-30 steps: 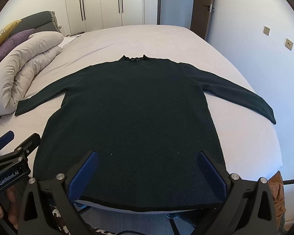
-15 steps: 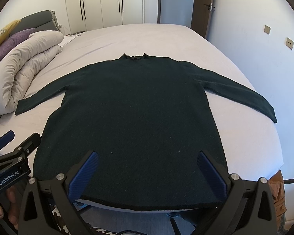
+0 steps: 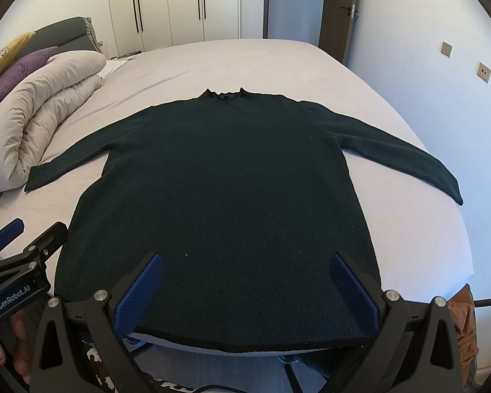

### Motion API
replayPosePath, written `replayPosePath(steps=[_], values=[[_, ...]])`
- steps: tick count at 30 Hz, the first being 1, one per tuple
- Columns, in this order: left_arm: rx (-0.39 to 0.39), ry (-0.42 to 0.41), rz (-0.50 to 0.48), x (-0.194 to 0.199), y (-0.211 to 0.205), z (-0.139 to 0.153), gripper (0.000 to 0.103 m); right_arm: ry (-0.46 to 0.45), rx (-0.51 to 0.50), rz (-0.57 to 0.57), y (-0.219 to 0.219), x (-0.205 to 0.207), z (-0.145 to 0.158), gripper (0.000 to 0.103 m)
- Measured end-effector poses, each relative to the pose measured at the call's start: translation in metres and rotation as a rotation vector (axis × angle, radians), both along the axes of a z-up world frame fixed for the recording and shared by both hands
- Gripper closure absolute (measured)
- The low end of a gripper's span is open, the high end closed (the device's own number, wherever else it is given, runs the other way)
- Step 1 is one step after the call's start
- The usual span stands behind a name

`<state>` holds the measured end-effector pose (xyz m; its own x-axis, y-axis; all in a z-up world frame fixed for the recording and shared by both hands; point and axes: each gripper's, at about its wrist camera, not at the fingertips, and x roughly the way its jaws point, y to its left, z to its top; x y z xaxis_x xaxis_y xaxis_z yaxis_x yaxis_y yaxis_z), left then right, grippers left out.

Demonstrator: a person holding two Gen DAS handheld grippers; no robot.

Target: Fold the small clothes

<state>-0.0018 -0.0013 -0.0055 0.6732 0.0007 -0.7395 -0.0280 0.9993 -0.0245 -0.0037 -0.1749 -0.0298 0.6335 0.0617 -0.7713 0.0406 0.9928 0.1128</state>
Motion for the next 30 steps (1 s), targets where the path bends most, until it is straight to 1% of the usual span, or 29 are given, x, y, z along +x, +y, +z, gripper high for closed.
replayPosePath(steps=[3,9,18,22,26,30], values=[[0.0,0.001,0.0,0.0,0.0,-0.001,0.0,0.004,0.0,-0.001,-0.002,-0.004,-0.006,0.0],[-0.001,0.002,-0.001,0.0,0.0,-0.001,0.0,0.003,0.0,0.001,-0.003,-0.006,-0.008,0.0],[-0.008,0.008,-0.002,0.0,0.001,-0.009,0.0,0.006,0.001,0.001,-0.002,-0.007,-0.009,0.0],[-0.026,0.019,-0.004,0.002,0.003,-0.013,0.0,0.01,0.0,0.001,-0.001,-0.007,-0.011,0.0],[-0.019,0.027,0.007,0.003,0.005,-0.016,0.0,0.015,-0.002,0.001,0.001,-0.009,-0.011,0.0],[-0.048,0.039,0.01,0.007,0.012,-0.021,0.0,0.027,-0.005,0.005,0.005,-0.007,-0.011,0.0]])
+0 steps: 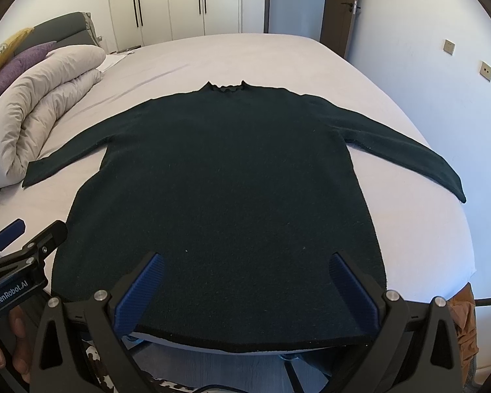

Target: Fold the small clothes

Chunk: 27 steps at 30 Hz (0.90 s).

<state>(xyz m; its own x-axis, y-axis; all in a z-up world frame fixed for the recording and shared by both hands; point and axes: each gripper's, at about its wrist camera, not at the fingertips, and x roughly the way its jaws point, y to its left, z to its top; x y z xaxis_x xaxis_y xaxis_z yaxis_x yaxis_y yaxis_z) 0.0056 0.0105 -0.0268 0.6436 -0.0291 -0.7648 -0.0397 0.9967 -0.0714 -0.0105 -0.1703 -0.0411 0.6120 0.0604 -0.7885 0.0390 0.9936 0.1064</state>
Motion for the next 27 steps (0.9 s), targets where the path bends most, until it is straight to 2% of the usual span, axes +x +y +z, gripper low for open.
replayPosePath(steps=[3,8,12,15,17,18,21,23,24,25,27], values=[[-0.024,0.008,-0.002,0.004,0.007,-0.005,0.0,0.01,-0.001,0.005,0.003,0.003,0.0,0.0],[-0.116,0.036,0.028,0.016,0.033,-0.017,0.0,0.017,0.01,0.011,0.003,0.009,-0.002,0.0],[-0.2,0.039,0.051,0.023,0.059,-0.025,0.0,0.0,0.066,0.02,0.0,0.014,-0.002,0.0],[-0.337,0.023,0.041,0.031,0.081,-0.03,0.0,-0.029,0.127,0.036,-0.001,0.016,0.001,0.0],[-0.473,-0.012,-0.003,0.038,0.096,-0.034,0.0,-0.05,0.152,0.044,-0.001,0.018,0.003,0.0],[-0.508,0.002,0.006,0.042,0.103,-0.037,0.0,-0.062,0.167,0.05,-0.001,0.019,0.004,0.0],[-0.543,0.043,0.054,0.059,0.126,-0.047,0.0,-0.087,0.203,0.059,-0.004,0.024,0.005,0.0],[-0.614,0.026,0.121,0.07,0.157,-0.054,0.0,-0.101,0.242,0.06,-0.007,0.028,0.006,0.0],[-0.67,0.016,0.162,0.075,0.173,-0.058,0.0,-0.11,0.269,0.061,-0.009,0.03,0.007,0.0],[-0.761,-0.001,0.243,0.081,0.199,-0.065,0.0,-0.118,0.287,0.061,-0.011,0.032,0.007,0.0],[-0.867,-0.038,0.331,0.09,0.232,-0.072,0.0,-0.127,0.317,0.056,-0.014,0.036,0.008,0.0]])
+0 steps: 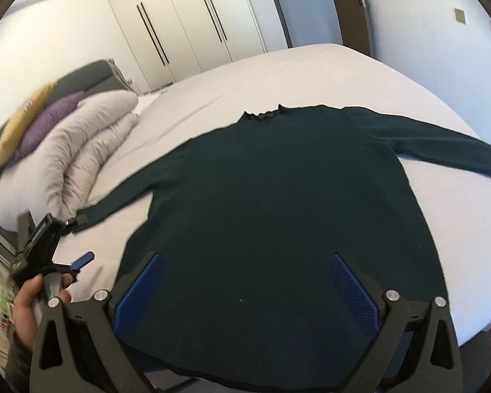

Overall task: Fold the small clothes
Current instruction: 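Grasp the sleeve cuff nearest the left tool and lift it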

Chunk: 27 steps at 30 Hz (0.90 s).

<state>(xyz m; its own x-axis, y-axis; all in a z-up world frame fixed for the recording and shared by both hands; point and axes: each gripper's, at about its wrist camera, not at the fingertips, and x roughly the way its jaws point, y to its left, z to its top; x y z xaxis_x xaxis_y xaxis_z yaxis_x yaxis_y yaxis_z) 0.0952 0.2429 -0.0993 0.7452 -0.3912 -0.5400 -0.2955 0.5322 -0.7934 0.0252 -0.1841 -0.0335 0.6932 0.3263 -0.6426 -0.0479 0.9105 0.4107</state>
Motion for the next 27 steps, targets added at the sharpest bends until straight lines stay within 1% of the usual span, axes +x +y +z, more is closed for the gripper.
replayPosePath(steps=[2,4,6,7,11,12,13,17,19,20,22,27], values=[[-0.112,-0.022,0.121,0.009,0.037,-0.012,0.0,0.003,0.035,-0.004,-0.002,0.004,-0.002,0.0],[-0.188,-0.038,0.208,0.019,0.065,-0.021,0.0,0.021,0.074,-0.004,-0.003,0.009,-0.007,0.0],[-0.227,-0.031,0.263,0.026,0.084,-0.03,0.0,0.045,0.091,-0.005,-0.004,0.014,-0.012,0.0],[-0.268,-0.026,0.299,0.032,0.097,-0.039,0.0,0.055,0.095,-0.005,-0.004,0.015,-0.014,0.0],[-0.373,0.0,0.368,0.045,0.133,-0.06,0.002,0.086,0.112,-0.019,-0.006,0.022,-0.021,0.0],[-0.385,-0.002,0.375,0.044,0.139,-0.07,0.002,0.097,0.117,-0.021,-0.006,0.025,-0.023,0.0],[-0.393,0.001,0.38,0.048,0.145,-0.072,0.002,0.103,0.12,-0.021,-0.006,0.026,-0.024,0.0],[-0.379,0.019,0.417,0.055,0.165,-0.067,0.005,0.109,0.118,-0.019,-0.003,0.029,-0.026,0.001],[-0.381,0.044,0.433,0.057,0.174,-0.068,0.014,0.11,0.114,-0.011,-0.002,0.03,-0.027,0.002],[-0.392,0.051,0.443,0.051,0.174,-0.07,0.016,0.109,0.112,-0.01,-0.001,0.031,-0.026,0.002],[-0.412,0.049,0.46,0.05,0.182,-0.075,0.017,0.106,0.112,-0.01,0.0,0.031,-0.025,0.002],[-0.443,0.036,0.499,0.061,0.2,-0.083,0.017,0.105,0.117,-0.013,-0.001,0.034,-0.026,0.002]])
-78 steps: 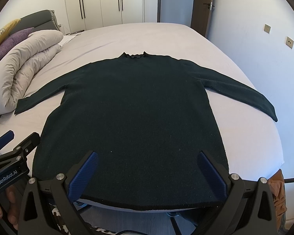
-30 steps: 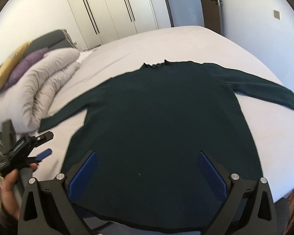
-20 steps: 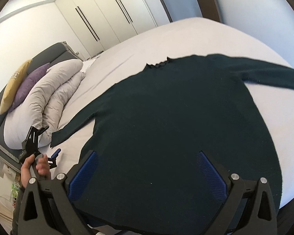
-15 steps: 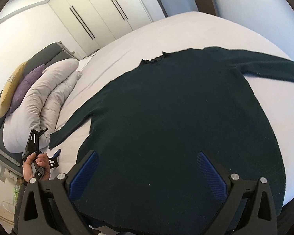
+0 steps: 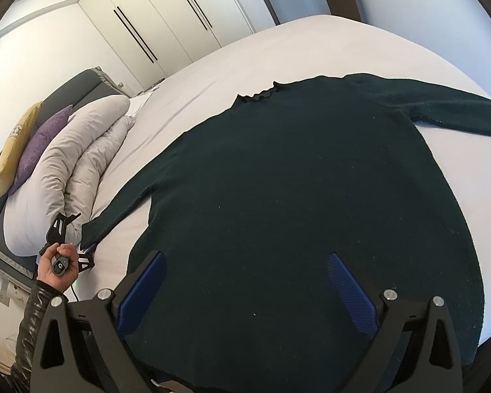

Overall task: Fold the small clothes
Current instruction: 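Grasp the sleeve cuff nearest the left tool and lift it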

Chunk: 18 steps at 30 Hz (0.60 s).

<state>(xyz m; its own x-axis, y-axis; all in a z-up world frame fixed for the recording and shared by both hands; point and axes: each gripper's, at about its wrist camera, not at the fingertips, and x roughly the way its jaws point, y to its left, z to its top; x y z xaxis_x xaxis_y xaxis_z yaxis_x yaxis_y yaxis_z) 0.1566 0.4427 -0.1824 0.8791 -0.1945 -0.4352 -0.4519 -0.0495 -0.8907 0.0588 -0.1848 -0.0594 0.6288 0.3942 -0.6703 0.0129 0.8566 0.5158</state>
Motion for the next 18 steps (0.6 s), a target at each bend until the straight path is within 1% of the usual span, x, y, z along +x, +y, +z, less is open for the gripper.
replayPosePath(steps=[2,3,4,5,6,7,8,10,14,18], values=[[-0.007,-0.009,0.016,0.004,0.005,-0.001,0.017,0.0,0.001,0.0,0.0,0.001,-0.001,0.002],[-0.005,-0.011,0.02,0.005,0.005,-0.001,0.021,0.0,0.002,0.0,0.001,0.001,-0.001,0.002],[0.001,-0.009,0.018,0.006,0.006,-0.002,0.034,0.0,0.002,0.0,0.0,0.001,-0.001,0.002],[0.003,-0.006,0.011,0.007,0.006,-0.003,0.043,-0.002,0.001,-0.001,0.0,0.002,-0.001,0.002],[0.0,-0.002,0.006,-0.004,0.002,-0.007,0.061,-0.003,0.0,-0.001,0.001,0.001,-0.001,0.002],[-0.012,0.015,0.015,-0.006,0.003,-0.013,0.074,-0.004,0.0,-0.001,0.001,0.002,-0.002,0.002],[-0.02,0.028,0.028,-0.012,-0.001,-0.017,0.077,-0.004,-0.001,-0.001,0.001,0.002,-0.002,0.003],[-0.037,0.027,0.052,-0.016,0.002,-0.026,0.09,-0.003,-0.002,-0.002,-0.001,0.002,-0.002,0.003],[0.012,0.036,0.055,-0.014,0.004,-0.022,0.094,0.001,0.0,-0.007,-0.005,0.005,-0.005,0.008],[0.027,0.041,0.107,-0.018,0.007,-0.018,0.096,0.007,0.014,-0.015,-0.011,0.006,-0.009,0.008]])
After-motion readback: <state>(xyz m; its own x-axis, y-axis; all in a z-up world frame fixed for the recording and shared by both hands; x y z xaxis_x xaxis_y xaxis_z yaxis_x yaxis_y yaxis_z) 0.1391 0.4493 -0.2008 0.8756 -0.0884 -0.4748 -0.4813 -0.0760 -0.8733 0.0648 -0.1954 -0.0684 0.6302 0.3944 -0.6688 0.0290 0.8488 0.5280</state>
